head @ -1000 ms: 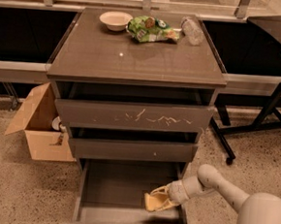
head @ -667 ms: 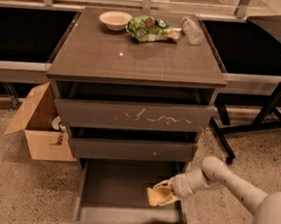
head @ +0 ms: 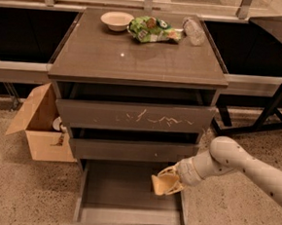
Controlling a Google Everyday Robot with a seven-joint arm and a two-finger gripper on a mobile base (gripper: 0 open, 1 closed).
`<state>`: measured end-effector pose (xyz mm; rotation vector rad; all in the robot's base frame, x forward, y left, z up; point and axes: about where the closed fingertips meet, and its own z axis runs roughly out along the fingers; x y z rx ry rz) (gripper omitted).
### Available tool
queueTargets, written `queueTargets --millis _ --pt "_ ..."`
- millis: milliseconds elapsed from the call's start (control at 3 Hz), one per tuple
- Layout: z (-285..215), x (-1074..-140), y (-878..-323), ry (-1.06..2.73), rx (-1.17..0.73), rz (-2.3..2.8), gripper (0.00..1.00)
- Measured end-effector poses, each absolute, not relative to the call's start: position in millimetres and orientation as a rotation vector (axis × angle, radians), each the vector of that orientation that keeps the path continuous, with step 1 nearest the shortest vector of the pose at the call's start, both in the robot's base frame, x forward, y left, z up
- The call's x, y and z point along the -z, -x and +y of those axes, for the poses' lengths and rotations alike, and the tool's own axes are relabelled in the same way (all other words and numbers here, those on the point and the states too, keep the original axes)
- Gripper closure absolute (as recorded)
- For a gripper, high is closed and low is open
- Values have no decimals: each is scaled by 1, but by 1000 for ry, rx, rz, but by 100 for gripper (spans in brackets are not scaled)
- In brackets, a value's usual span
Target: Pick sponge from bottom drawer and place on counter
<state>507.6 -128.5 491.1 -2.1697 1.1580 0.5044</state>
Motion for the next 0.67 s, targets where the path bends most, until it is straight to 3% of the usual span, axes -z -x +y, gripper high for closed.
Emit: queueTargets --millis 667 --pt "-130 -512 -510 2172 -461 1132 100"
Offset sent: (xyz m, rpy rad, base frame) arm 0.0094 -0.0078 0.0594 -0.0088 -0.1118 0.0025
